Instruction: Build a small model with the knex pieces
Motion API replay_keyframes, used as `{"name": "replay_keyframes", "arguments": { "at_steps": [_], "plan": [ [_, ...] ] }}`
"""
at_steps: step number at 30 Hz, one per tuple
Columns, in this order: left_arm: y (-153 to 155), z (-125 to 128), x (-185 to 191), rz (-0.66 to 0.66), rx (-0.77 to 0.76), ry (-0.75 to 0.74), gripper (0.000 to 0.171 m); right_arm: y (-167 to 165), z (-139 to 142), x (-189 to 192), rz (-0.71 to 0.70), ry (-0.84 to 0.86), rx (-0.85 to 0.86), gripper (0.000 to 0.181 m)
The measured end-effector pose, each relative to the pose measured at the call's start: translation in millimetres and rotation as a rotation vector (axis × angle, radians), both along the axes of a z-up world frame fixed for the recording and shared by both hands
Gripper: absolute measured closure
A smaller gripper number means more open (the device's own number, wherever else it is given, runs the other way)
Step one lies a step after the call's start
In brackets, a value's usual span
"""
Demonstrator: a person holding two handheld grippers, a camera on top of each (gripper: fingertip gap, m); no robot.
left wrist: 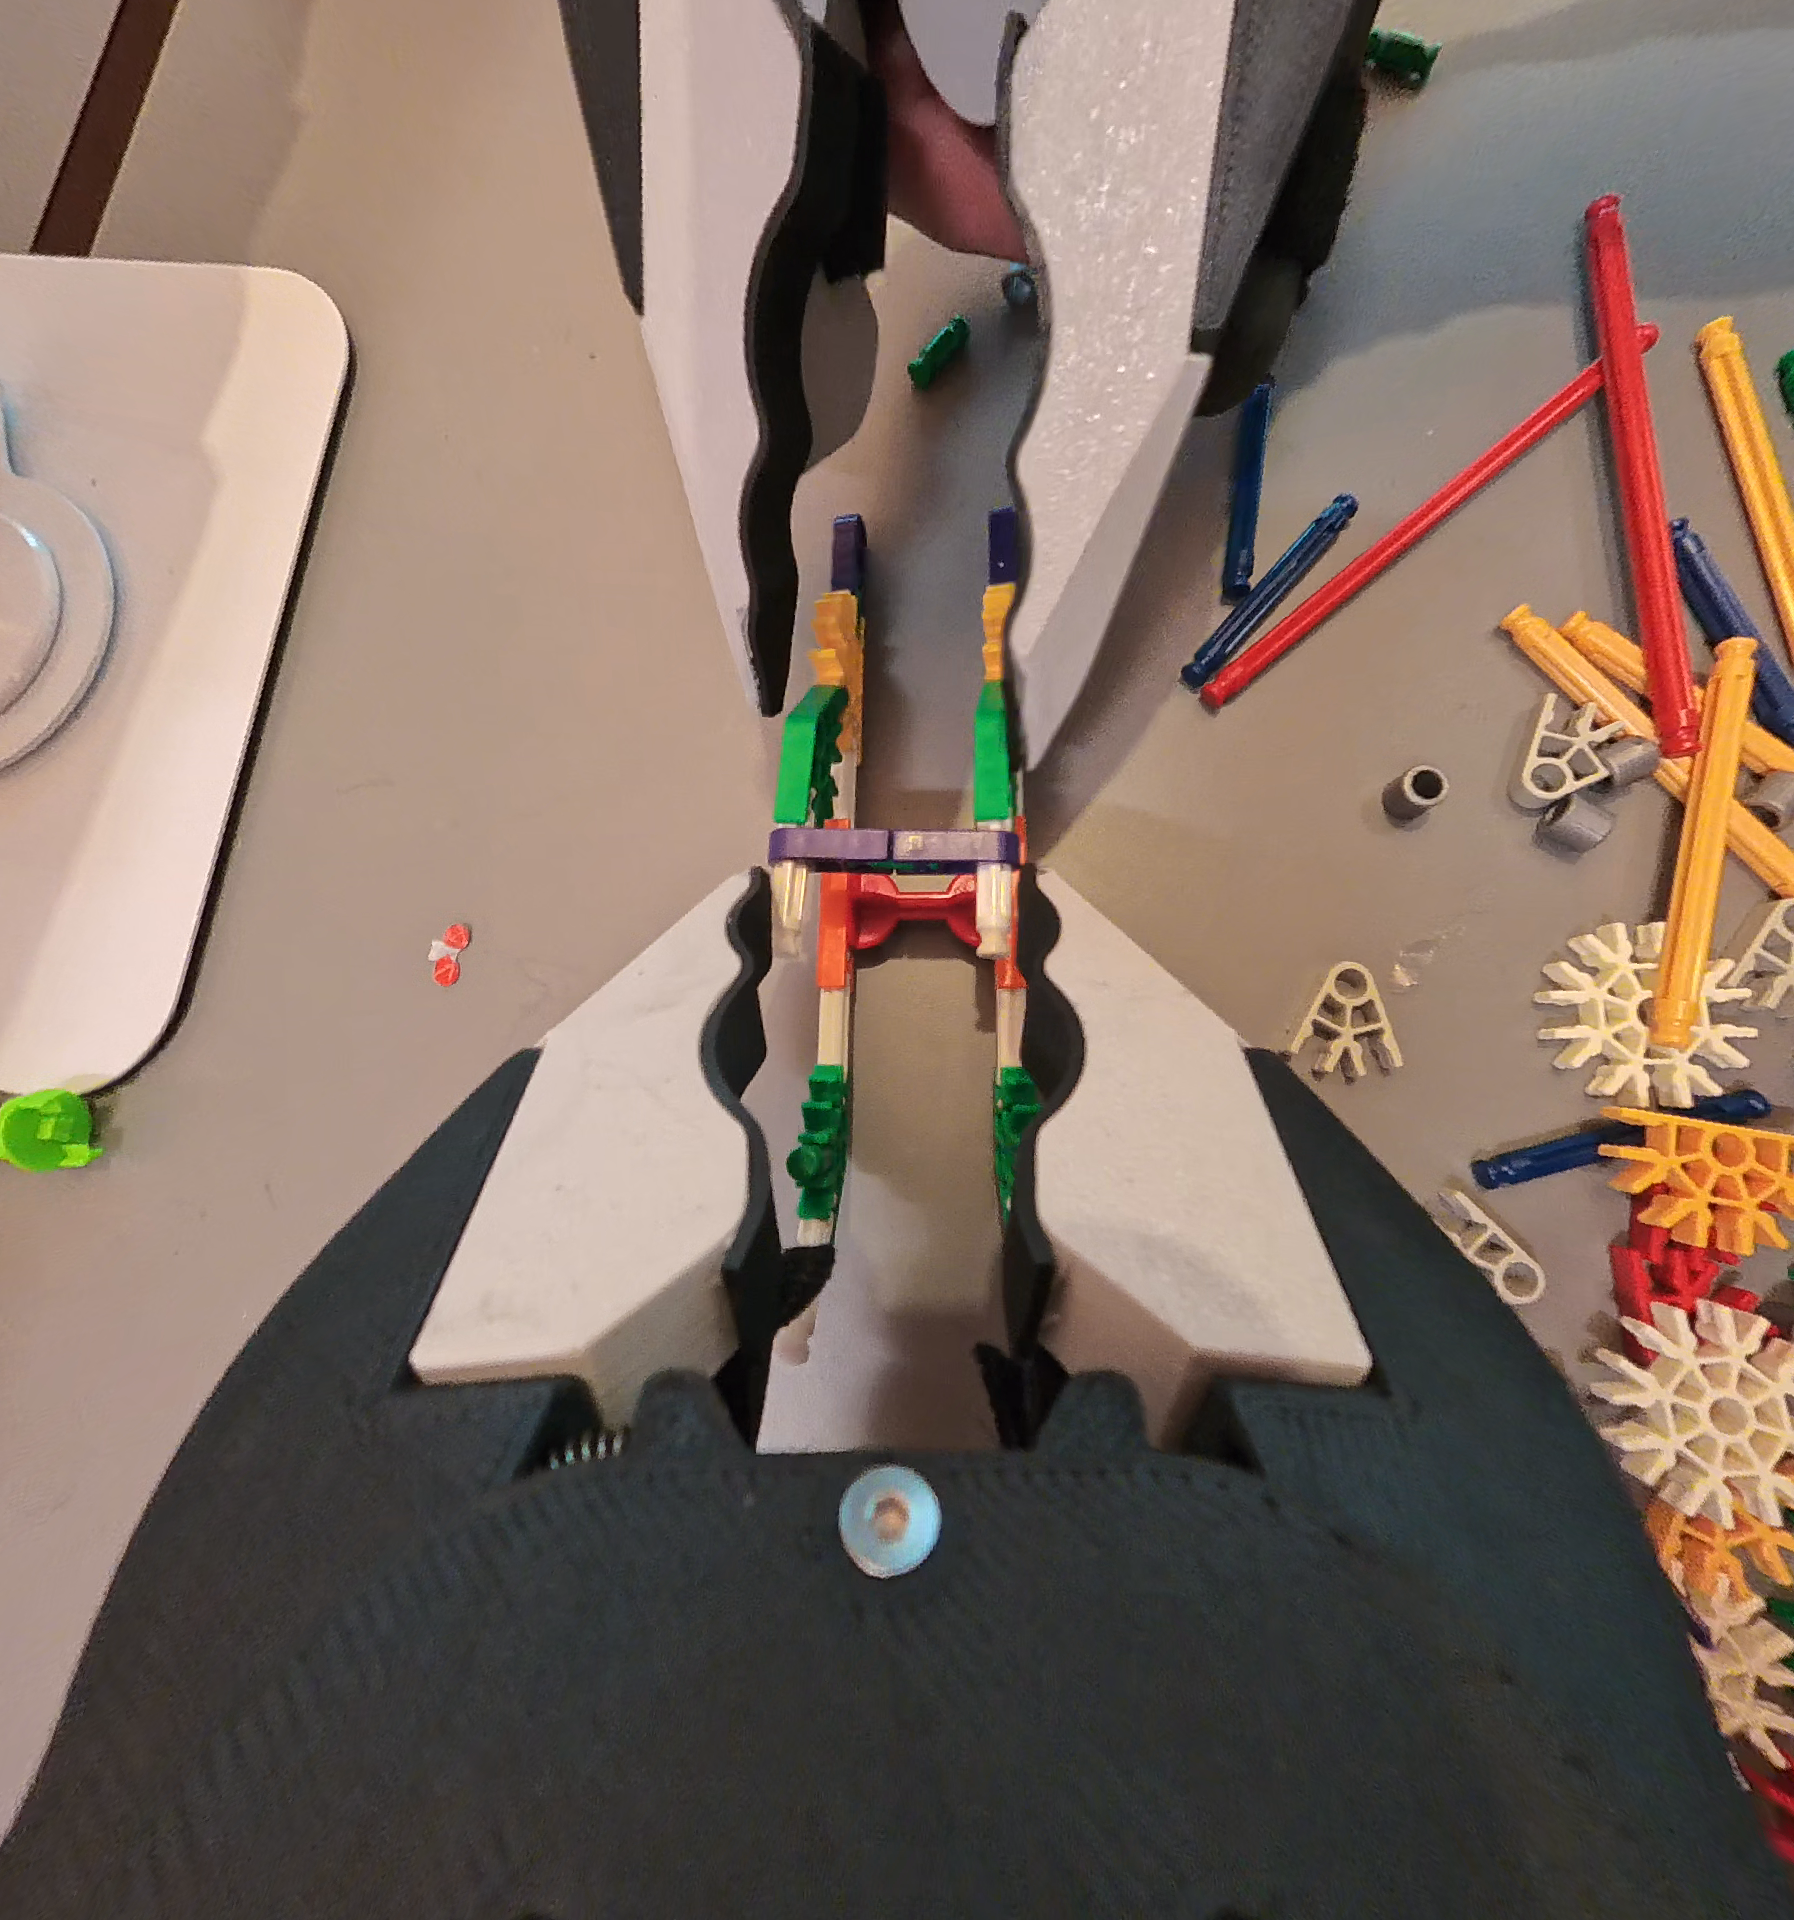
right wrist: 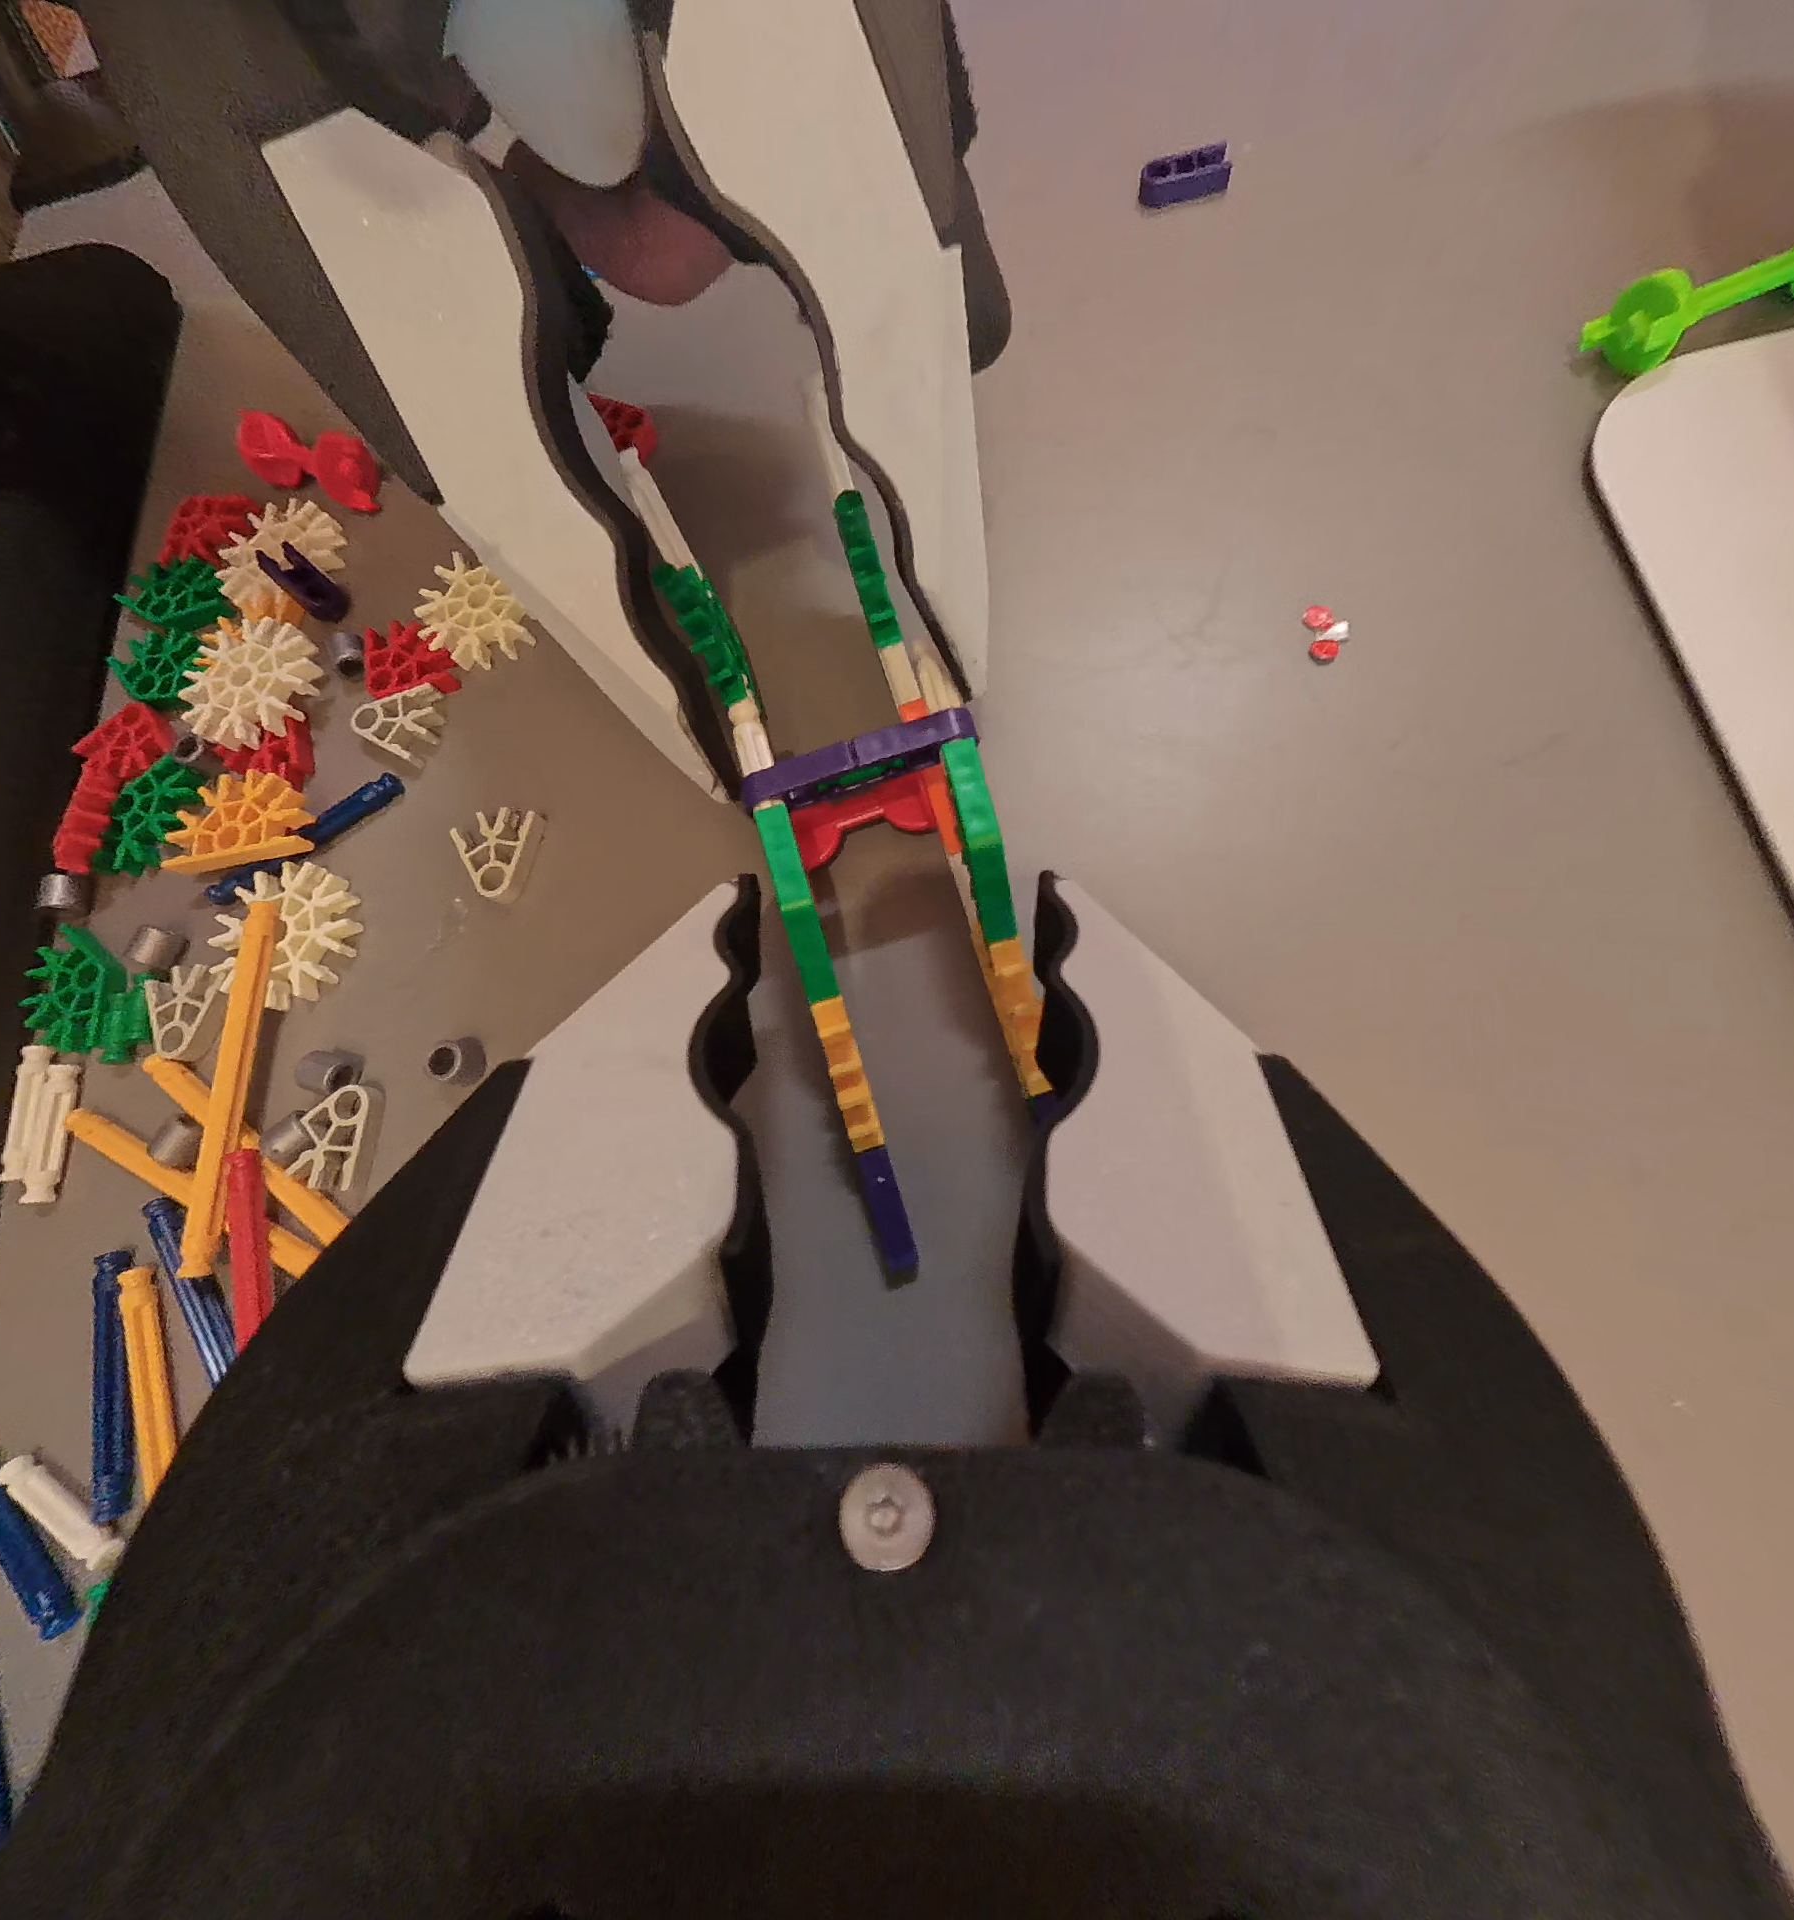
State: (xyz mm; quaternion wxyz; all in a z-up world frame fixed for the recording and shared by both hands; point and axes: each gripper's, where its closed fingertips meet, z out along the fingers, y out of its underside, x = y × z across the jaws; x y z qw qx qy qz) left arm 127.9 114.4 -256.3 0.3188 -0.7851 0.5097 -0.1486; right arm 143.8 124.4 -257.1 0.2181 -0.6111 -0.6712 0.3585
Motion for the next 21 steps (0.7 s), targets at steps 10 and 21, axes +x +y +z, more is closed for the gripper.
{"name": "replay_keyframes", "arguments": {
  "at_steps": [10, 21],
  "plan": [
    [1.1, -1.8, 4.0, -0.033, 0.038, 0.030, 0.127, -5.3, -0.5, -4.4, 0.058, 0.011, 0.020, 0.140],
    [1.1, -0.3, 9.5, -0.068, 0.029, -0.003, 0.125, -9.4, -0.6, -4.5, 0.074, 0.005, 0.013, 0.141]
  ]
}}
